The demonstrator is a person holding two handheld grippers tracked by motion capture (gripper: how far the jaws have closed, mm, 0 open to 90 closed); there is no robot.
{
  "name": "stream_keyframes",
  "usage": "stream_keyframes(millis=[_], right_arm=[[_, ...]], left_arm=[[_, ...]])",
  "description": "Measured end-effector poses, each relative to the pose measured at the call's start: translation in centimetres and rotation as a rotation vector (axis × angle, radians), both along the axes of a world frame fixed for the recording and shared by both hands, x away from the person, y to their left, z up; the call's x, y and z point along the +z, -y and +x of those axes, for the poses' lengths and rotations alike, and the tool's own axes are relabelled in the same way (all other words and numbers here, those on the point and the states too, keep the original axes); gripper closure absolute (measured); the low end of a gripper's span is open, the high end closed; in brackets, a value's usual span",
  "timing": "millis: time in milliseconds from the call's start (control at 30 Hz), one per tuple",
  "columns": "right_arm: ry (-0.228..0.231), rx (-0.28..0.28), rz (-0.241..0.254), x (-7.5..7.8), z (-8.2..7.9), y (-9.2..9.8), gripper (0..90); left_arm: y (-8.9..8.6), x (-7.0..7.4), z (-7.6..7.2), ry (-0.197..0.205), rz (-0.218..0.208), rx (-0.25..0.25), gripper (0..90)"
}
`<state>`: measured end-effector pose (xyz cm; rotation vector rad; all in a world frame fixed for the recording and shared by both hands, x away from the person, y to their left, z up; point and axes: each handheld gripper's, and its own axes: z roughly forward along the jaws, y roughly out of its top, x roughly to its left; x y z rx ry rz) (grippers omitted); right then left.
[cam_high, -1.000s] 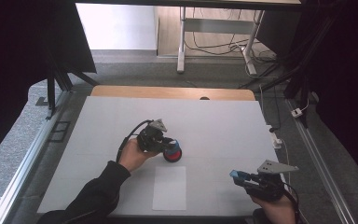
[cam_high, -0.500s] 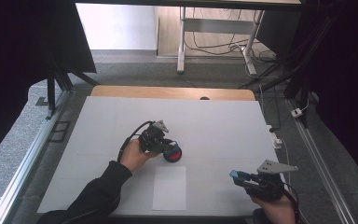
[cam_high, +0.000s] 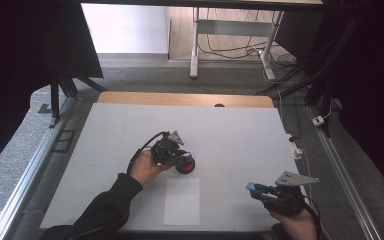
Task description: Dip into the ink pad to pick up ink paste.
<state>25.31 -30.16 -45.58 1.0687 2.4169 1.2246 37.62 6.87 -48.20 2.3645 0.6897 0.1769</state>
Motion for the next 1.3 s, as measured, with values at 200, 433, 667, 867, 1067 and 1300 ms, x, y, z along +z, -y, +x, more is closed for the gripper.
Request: stream_keyframes(millis=[200,433,667,867,1067,1300], right_arm=[[-0.001,0.001,-0.002,0.0,0.0,0.0,68.8],[-0.001,0.001,-0.002,0.0,0.0,0.0,68.7],[-0.003,0.001,-0.002,0.0,0.0,0.0,68.8],[-0.004,0.004,0.001,0.0,0.0,0.0,68.7],[-0.003,0.003,0.002,0.0,0.0,0.0,68.7],[-0.001,0.004,0.003,0.0,0.0,0.0,68.7]], left_arm=[[0.5,0.1,-0.6,0.039,0.035,0.002,71.0],[0.9,0.2,-0.8,0.051,0.055,0.009,71.0],[-0.2,-0.1,0.2,-0.034,-0.03,0.036,71.0],[-1.0,-0.5,0.8,-0.094,-0.094,0.058,71.0],[-1.3,-0.4,1.0,-0.115,-0.128,0.069,70.7],[-1.4,0.7,0.7,-0.096,-0.153,0.069,70.6]])
